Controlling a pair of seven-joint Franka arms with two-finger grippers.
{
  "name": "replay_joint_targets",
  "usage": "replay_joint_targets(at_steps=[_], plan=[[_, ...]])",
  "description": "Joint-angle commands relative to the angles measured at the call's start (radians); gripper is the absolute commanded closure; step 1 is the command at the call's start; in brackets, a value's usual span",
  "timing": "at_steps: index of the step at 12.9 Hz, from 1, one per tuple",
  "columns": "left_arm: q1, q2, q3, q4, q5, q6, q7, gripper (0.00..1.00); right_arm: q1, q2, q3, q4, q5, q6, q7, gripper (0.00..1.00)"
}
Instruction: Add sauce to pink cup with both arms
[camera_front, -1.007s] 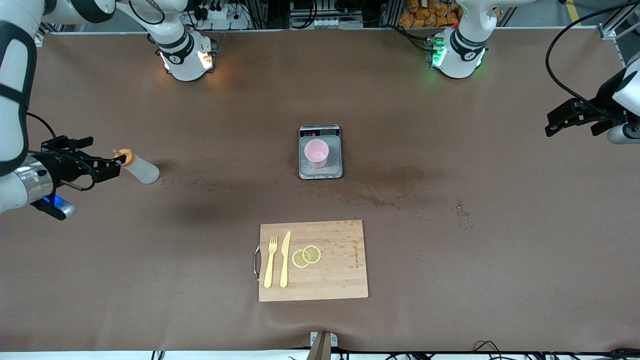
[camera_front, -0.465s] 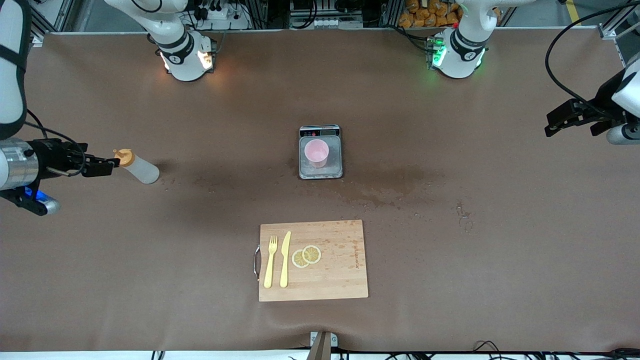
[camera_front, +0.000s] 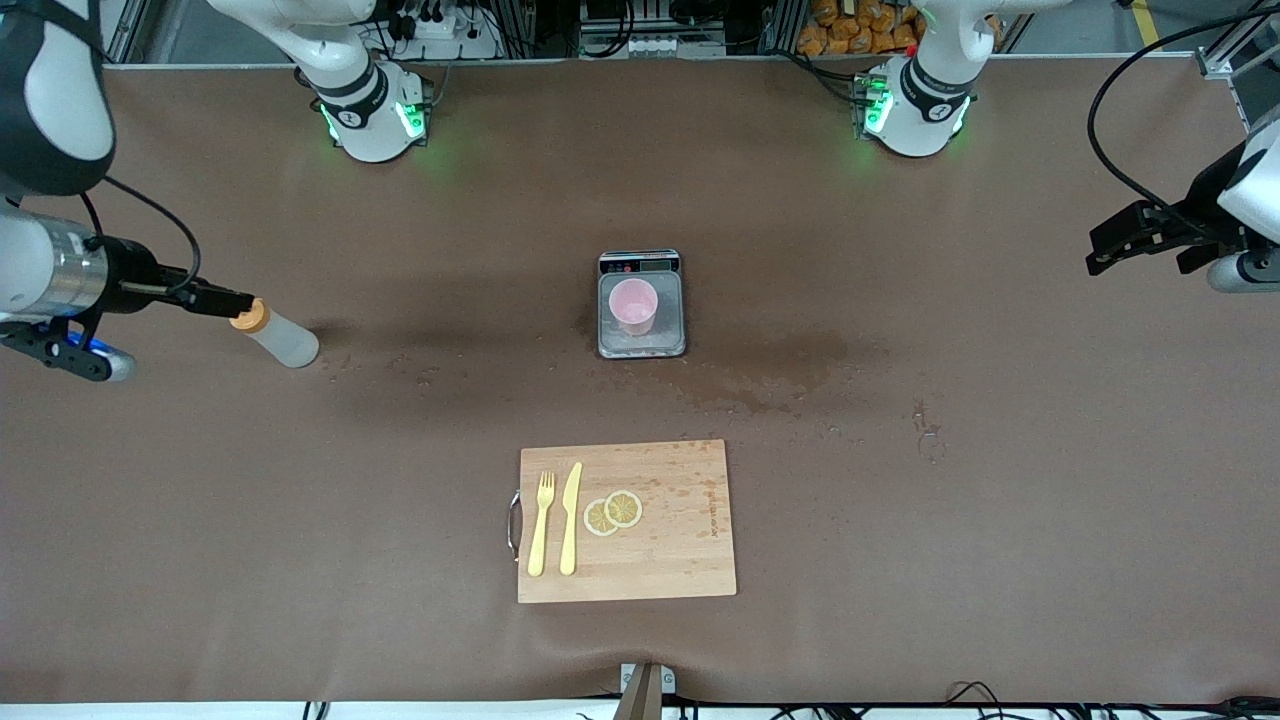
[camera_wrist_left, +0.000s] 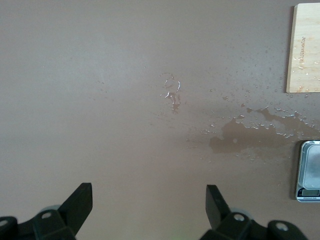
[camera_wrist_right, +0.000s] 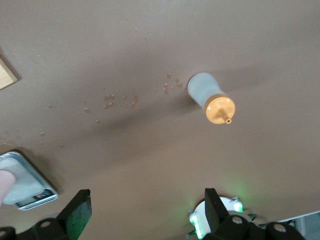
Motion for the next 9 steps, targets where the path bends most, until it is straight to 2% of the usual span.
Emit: replay_joint_targets(at_steps=[1,4,6,9], plan=[[0.005,-0.006,-0.001,-0.009,-0.017,0.003,0.014,0.00,0.027,-0.057,-0.006,-0.048,-0.043,0.057,-0.122,0.00],[0.002,-0.006,-0.001,-0.009,-0.017,0.003,0.014,0.00,0.022,-0.086,-0.007,-0.068,-0.043,0.110,-0.198,0.00],[0.002,-0.006,-0.001,-0.009,-0.017,0.003,0.013,0.00,-0.004,-0.126,-0.010,-0.138,-0.043,0.197,-0.299,0.00],[0.005,-0.018,-0.001,-0.007,-0.017,-0.008,0.011,0.00,-0.007,-0.167,-0.010,-0.200,-0.040,0.258,-0.308,0.00]])
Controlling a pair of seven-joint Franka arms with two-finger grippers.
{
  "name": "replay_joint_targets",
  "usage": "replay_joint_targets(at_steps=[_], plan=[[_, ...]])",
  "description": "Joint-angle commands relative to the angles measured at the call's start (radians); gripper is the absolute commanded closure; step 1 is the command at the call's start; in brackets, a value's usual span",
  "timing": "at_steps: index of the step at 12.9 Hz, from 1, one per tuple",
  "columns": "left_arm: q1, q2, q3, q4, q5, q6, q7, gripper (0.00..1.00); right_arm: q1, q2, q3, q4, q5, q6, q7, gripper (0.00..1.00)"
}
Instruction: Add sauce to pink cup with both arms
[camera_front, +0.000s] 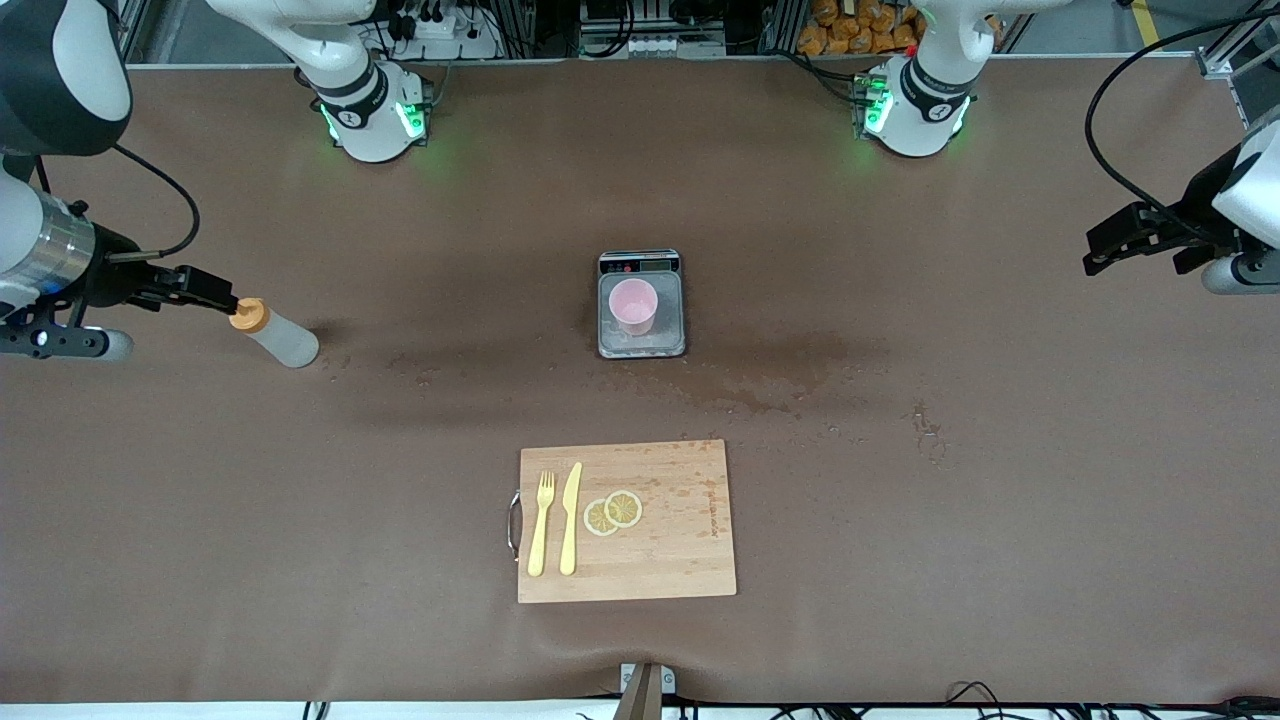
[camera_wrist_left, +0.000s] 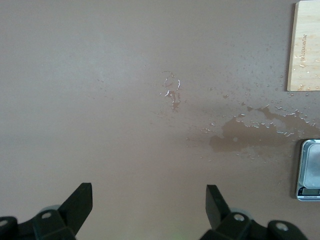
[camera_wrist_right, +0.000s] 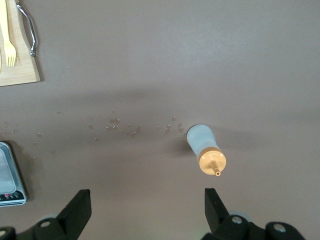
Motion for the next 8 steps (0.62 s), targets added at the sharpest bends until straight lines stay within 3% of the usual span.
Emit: replay_joint_targets(at_steps=[1,8], plan=[[0.007,-0.019,-0.001,0.000,-0.017,-0.008,0.017,0.00,-0.010,-0.083,0.009,-0.104,-0.012,0.066,-0.022,0.00],[0.001,-0.019,-0.001,0.035,-0.010,-0.010,0.017,0.00,-0.018,-0.080,0.004,0.063,-0.021,0.058,-0.027,0.00]])
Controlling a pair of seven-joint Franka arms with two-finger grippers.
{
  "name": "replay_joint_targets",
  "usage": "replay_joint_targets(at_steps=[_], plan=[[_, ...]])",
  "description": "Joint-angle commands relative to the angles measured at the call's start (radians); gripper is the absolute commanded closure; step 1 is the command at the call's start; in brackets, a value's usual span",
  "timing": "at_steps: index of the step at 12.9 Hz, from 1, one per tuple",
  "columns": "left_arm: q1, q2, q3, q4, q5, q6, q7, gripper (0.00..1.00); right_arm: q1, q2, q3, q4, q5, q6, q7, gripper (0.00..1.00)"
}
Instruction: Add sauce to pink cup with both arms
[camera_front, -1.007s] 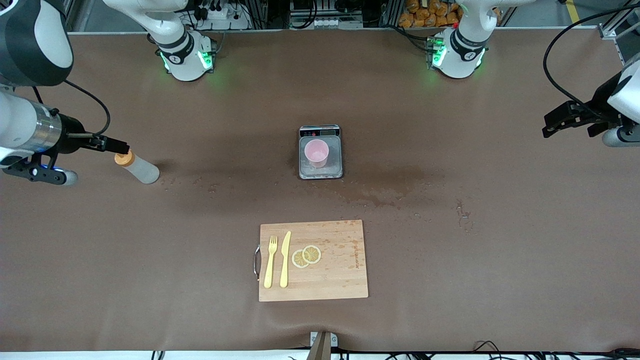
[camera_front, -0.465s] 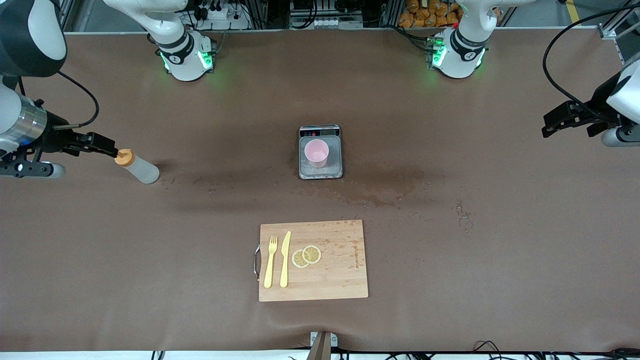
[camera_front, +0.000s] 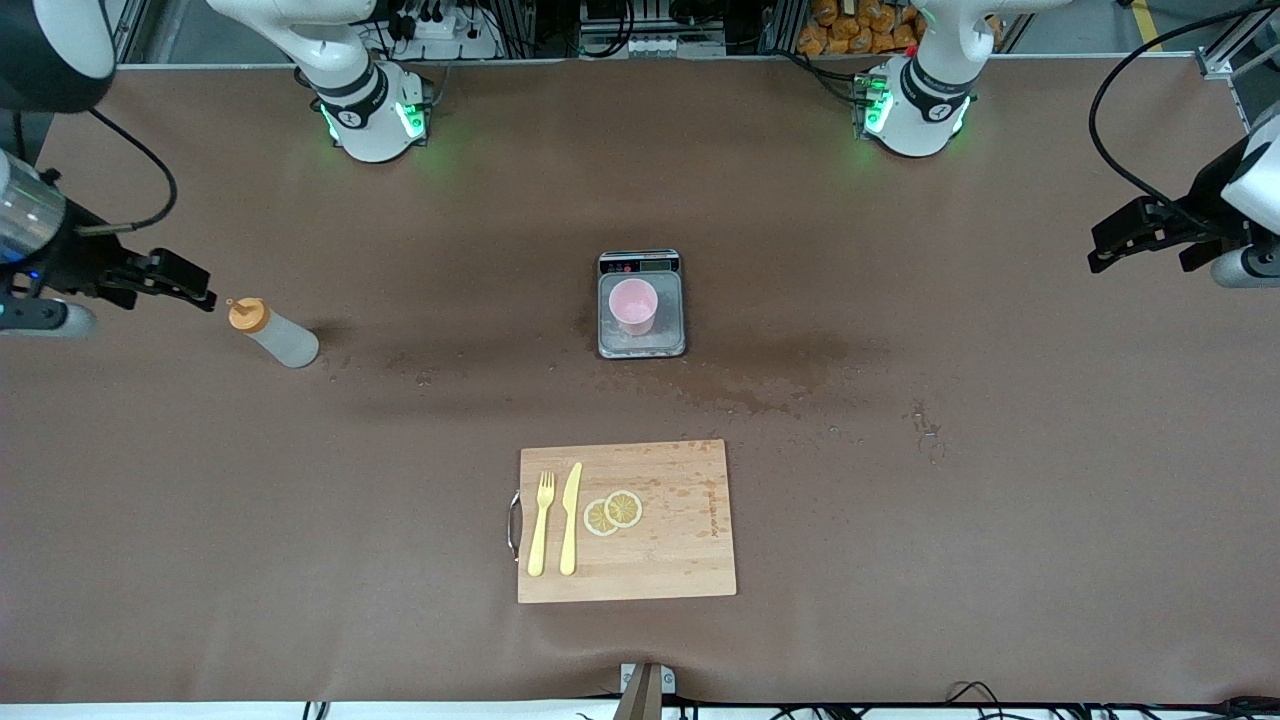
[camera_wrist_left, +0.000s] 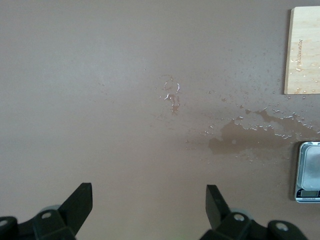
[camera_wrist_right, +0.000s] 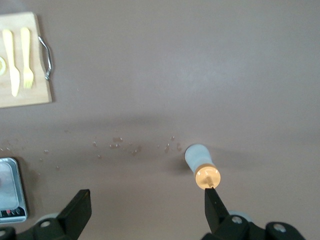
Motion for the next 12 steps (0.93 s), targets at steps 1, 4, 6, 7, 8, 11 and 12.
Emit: replay_joint_targets(at_steps=[1,4,6,7,8,11,12], plan=[[0.000,-0.013,0.000,0.026,-0.007,-0.010,0.013,0.00,-0.019,-0.009,0.006,0.083,-0.020,-0.010,-0.016,0.00],[0.000,-0.007,0.000,0.050,-0.010,-0.010,0.013,0.00,-0.018,-0.001,0.008,0.122,-0.030,-0.005,-0.073,0.00],[-0.007,0.000,0.000,0.050,-0.017,-0.010,0.000,0.00,-0.018,0.000,0.008,0.119,-0.029,-0.004,-0.073,0.00],[-0.012,0.000,-0.002,0.050,-0.014,-0.010,-0.001,0.00,-0.014,0.002,0.008,0.120,-0.030,-0.004,-0.073,0.00],[-0.011,0.000,-0.012,0.049,-0.005,-0.013,-0.001,0.00,-0.013,0.002,0.009,0.120,-0.030,-0.002,-0.074,0.00],[0.002,0.000,-0.017,0.049,-0.011,-0.040,-0.001,0.00,-0.011,0.003,0.009,0.117,-0.035,-0.004,-0.071,0.00],[0.003,0.000,-0.017,0.049,-0.010,-0.042,-0.001,0.00,-0.011,0.003,0.009,0.117,-0.035,-0.004,-0.068,0.00]])
